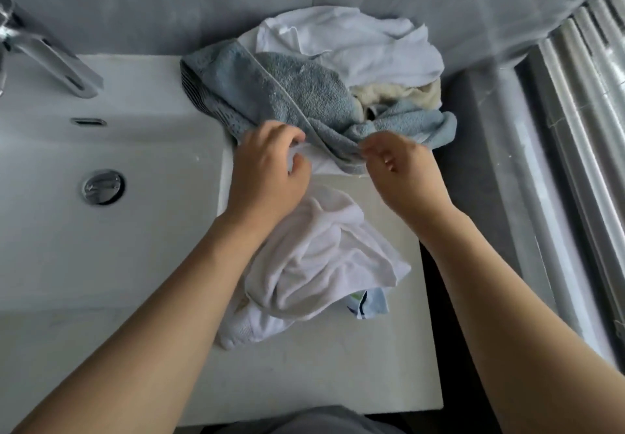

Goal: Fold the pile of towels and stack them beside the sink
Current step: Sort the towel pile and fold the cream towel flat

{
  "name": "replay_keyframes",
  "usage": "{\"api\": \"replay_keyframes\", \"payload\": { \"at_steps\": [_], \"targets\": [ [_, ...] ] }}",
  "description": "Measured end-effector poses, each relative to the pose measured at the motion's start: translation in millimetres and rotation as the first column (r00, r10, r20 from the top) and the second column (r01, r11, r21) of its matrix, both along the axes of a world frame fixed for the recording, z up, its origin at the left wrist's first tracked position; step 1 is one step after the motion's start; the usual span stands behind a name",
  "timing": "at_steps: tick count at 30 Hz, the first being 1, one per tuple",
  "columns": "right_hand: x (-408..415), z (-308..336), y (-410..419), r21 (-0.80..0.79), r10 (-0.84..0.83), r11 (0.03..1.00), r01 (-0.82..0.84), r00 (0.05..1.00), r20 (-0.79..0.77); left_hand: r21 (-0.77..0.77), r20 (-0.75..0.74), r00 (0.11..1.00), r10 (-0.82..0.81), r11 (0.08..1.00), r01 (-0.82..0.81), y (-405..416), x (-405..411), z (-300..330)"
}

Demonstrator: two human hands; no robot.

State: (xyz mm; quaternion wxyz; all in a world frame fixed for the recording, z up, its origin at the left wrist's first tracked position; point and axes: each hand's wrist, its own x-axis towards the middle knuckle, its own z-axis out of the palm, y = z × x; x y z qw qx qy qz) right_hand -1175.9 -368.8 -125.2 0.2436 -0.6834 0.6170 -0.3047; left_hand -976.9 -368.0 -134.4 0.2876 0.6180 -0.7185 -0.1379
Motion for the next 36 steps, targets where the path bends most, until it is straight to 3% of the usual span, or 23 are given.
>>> {"api": "replay_keyframes", "payload": {
  "at_steps": [5,9,11,14,17,18,20,22,24,26,28,31,33,36],
  "targets": [
    [-19,5,-63,-0.081,-0.115,0.991,0.105,0.986,-0.121,-0.029,0.047,0.996,-0.082,0.996,0.084,-74,-19,18],
    [-24,-8,-105,0.029,-0.009,0.999,0.013,0.992,-0.124,0.394,0.26,0.937,-0.233,0.911,0.118,-131,-25,10],
    [-22,-12,-105,0.03,0.107,0.994,-0.104,0.989,-0.101,0.312,0.305,0.922,-0.238,0.94,0.139,-132,-16,4],
    [-24,-24,-103,0.066,0.192,0.98,-0.188,0.98,-0.051,-0.006,0.291,0.942,-0.166,0.984,0.176,-126,9,-14],
    [-25,-34,-89,0.053,0.237,0.971,-0.233,0.966,-0.106,-0.093,0.157,0.984,-0.08,0.991,0.096,-108,22,-27],
    [-24,-37,-84,0.05,0.251,0.968,-0.247,0.956,-0.149,-0.098,0.058,0.996,-0.075,0.992,0.081,-102,21,-26],
    [-21,-40,-73,0.035,0.233,0.972,-0.232,0.941,-0.244,-0.082,-0.279,0.96,-0.038,0.997,0.015,-89,12,-14],
    [-17,-40,-64,-0.026,0.152,0.986,-0.166,0.945,-0.289,0.022,-0.636,0.768,0.069,0.997,-0.072,-77,2,9],
    [-15,-34,-57,-0.088,0.073,0.991,-0.1,0.961,-0.266,0.112,-0.856,0.499,0.135,0.991,-0.076,-62,-7,29],
    [-17,-25,-50,-0.118,0.068,0.988,-0.098,0.971,-0.23,0.175,-0.928,0.325,0.185,0.983,-0.059,-45,-12,45],
    [-19,-12,-38,-0.114,0.034,0.992,-0.051,0.989,-0.146,0.216,-0.94,0.262,0.218,0.976,-0.04,-28,-12,58],
    [-21,14,-17,-0.018,-0.066,0.998,0.066,0.997,0.039,0.261,-0.934,0.252,0.254,0.965,-0.009,-6,-4,72],
    [-18,36,-5,0.041,-0.029,0.999,0.02,0.972,0.232,0.299,-0.897,0.338,0.285,0.954,-0.011,7,2,78],
    [-12,61,7,0.153,0.053,0.975,-0.163,0.833,0.551,0.291,-0.834,0.478,0.275,0.956,-0.041,23,12,78]
  ]
}}
